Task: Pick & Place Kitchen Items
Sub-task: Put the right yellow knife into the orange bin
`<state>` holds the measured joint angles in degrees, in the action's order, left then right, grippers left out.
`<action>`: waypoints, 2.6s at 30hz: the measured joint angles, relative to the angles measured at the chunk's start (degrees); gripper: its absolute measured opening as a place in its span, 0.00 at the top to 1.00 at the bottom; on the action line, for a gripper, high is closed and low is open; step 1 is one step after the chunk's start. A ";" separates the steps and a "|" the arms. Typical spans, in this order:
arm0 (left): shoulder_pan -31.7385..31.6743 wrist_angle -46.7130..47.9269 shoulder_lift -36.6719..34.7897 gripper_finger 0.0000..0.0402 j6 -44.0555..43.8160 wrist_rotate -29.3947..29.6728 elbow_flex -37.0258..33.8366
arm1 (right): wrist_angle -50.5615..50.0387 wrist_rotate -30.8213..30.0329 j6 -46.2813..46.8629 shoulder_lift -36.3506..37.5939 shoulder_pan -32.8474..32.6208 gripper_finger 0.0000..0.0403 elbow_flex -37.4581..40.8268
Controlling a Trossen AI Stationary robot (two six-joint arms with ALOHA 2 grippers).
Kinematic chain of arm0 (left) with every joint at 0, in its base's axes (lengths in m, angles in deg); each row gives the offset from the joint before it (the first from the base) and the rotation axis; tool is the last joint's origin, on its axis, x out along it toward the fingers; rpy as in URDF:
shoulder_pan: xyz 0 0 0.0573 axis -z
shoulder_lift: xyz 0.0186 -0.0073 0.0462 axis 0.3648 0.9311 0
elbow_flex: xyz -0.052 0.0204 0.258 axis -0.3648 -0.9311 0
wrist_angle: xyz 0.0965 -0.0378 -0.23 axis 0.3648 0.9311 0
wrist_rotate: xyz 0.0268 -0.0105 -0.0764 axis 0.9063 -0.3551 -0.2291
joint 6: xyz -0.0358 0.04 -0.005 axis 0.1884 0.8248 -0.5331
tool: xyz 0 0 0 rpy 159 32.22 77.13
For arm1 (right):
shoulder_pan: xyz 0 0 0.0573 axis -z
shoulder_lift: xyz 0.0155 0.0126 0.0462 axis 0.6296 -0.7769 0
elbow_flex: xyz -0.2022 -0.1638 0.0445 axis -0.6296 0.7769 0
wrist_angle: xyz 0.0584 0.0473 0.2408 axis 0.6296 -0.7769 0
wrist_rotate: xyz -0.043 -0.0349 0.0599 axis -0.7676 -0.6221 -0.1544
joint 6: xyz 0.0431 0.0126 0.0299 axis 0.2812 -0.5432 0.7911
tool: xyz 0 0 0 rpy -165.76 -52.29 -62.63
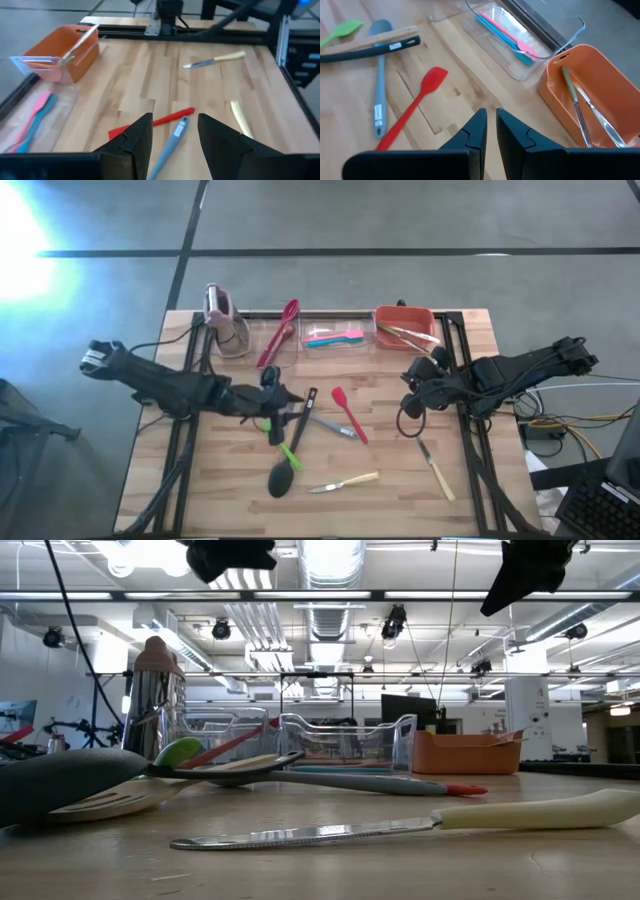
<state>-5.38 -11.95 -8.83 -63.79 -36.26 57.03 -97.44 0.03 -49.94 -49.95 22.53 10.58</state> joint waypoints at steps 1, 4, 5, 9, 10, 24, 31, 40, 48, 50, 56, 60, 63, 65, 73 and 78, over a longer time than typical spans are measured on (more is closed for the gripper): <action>0.31 -1.34 0.02 0.61 0.53 0.04 -1.36 | -0.09 0.70 -0.02 0.00 0.00 0.92 -0.37; 0.74 -4.83 0.01 0.63 1.67 0.11 -4.59 | -0.14 3.93 -0.74 -0.02 0.00 0.92 -2.05; 0.75 -6.16 0.02 0.63 1.68 0.11 -5.47 | -0.14 4.81 -0.90 -0.02 0.00 0.92 -2.72; 0.50 -12.33 0.03 0.62 0.50 0.15 -8.67 | -0.28 6.04 -1.79 -0.02 0.00 0.92 -5.32; 0.41 -13.72 0.07 0.62 -0.01 0.15 -9.22 | -0.42 6.49 -2.17 -0.06 0.00 0.92 -6.06; 0.17 -24.88 -0.39 0.67 5.38 0.15 -18.28 | -0.62 15.90 -0.83 -8.73 -7.35 0.92 -10.46; -0.01 -35.02 -0.51 0.69 7.09 -1.01 -25.19 | -1.85 17.36 3.85 -17.76 -12.33 0.92 -15.29; -1.89 -36.98 -0.59 0.69 7.92 -0.92 -27.17 | -9.55 28.23 10.57 -29.47 -13.94 0.92 -23.48; -3.33 -37.25 -0.59 0.69 10.63 3.73 -27.21 | -24.83 37.71 26.20 -34.18 -15.16 0.87 -26.43; -4.00 -37.78 -0.59 0.69 11.66 5.75 -27.17 | -24.68 39.52 31.46 -33.68 -16.50 0.82 -25.27; -5.88 -37.11 -0.59 0.69 13.70 6.40 -27.51 | -23.34 41.76 50.95 -30.92 -22.09 0.66 -22.89; -5.95 -35.54 -0.55 0.69 13.43 6.23 -27.52 | -17.29 41.89 64.94 -28.70 -27.41 0.56 -20.24; -5.93 -35.24 -0.55 0.69 13.39 5.92 -27.57 | -14.77 42.92 72.58 -27.65 -30.55 0.51 -16.86; -5.95 -35.26 -0.55 0.69 13.38 5.92 -27.57 | -12.93 46.76 76.17 -27.56 -31.57 0.49 -14.09; -6.07 -36.16 -0.55 0.69 13.22 5.91 -27.59 | 3.69 51.48 77.46 -27.58 -33.34 0.46 -2.49; -6.08 -36.16 -0.52 0.69 13.24 5.90 -27.59 | 11.96 51.49 79.16 -27.60 -34.85 0.44 3.57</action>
<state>-11.46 -48.11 -9.36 -50.55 -30.36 29.44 -85.48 51.52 29.22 -77.55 -12.32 14.15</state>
